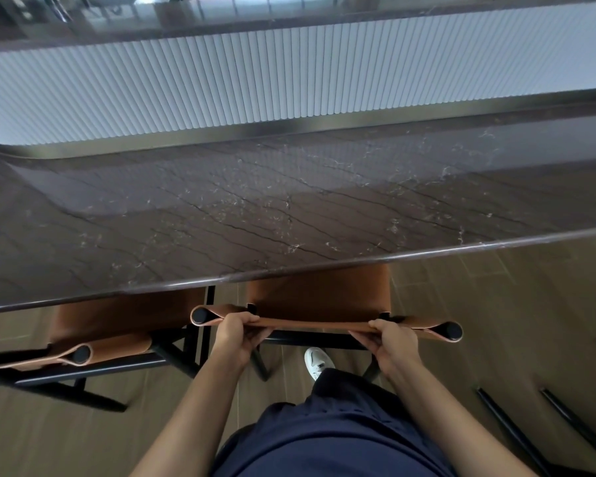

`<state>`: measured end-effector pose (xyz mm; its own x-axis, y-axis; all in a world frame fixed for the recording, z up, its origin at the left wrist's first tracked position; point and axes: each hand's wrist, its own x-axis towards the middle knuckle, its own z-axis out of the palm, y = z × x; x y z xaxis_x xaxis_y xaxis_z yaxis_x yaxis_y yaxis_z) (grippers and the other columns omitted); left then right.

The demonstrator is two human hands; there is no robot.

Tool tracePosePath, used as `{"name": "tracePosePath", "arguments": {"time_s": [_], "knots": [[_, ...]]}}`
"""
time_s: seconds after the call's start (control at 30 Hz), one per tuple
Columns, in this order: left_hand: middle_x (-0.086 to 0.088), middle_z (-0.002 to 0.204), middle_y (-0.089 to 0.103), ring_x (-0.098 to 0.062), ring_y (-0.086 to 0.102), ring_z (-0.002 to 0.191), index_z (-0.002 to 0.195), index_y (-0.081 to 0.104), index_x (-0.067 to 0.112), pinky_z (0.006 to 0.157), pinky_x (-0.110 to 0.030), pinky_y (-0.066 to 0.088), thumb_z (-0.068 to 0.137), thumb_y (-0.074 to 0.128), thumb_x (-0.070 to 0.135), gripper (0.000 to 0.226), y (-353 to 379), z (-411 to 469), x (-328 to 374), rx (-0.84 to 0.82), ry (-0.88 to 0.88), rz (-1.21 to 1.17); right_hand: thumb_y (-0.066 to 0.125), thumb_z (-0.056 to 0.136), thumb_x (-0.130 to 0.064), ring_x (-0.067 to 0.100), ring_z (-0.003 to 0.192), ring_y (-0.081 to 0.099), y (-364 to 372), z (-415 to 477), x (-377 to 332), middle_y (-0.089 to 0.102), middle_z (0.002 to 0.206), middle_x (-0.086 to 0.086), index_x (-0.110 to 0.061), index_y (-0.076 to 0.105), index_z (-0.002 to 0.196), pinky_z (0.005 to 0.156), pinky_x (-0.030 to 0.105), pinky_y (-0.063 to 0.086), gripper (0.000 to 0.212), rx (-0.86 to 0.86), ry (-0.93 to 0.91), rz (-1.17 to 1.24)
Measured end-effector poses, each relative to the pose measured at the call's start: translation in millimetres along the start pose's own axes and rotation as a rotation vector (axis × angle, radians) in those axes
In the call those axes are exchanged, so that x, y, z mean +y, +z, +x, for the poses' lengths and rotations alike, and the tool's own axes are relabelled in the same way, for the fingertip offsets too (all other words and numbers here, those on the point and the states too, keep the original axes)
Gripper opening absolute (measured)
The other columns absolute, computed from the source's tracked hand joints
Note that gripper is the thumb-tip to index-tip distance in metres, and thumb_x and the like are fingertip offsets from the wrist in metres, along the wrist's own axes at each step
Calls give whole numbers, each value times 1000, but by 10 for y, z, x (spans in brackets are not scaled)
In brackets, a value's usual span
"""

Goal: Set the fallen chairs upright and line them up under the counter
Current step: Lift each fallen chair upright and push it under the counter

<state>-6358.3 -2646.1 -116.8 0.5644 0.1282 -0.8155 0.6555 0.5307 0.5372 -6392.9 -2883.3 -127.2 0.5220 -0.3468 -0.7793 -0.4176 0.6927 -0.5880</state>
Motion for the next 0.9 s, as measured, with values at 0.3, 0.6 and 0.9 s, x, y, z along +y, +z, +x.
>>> {"name": "tracePosePath", "arguments": {"time_s": [0.3,0.6,0.9], "knots": [[-23,95,58,-39,62,91,98,50,0,72,-40,56,89,42,-10,15,-33,-54,2,-31,16,28,47,89,18,33,73,63,-24,-5,24,54,85,22,-2,46,85,54,43,60,20,7,-21,1],[-21,93,58,-37,62,89,92,48,3,86,-43,52,90,41,-11,15,-74,-71,4,-57,3,53,46,89,18,32,76,60,-42,-39,57,51,85,22,-1,46,82,61,48,59,21,-3,-31,-8],[-23,99,57,-42,58,112,95,49,2,98,-49,49,91,42,-11,15,-131,-149,-2,-93,-15,42,50,90,15,32,76,62,-81,-72,88,54,85,20,-2,47,83,63,48,60,18,0,-21,-13]]}}
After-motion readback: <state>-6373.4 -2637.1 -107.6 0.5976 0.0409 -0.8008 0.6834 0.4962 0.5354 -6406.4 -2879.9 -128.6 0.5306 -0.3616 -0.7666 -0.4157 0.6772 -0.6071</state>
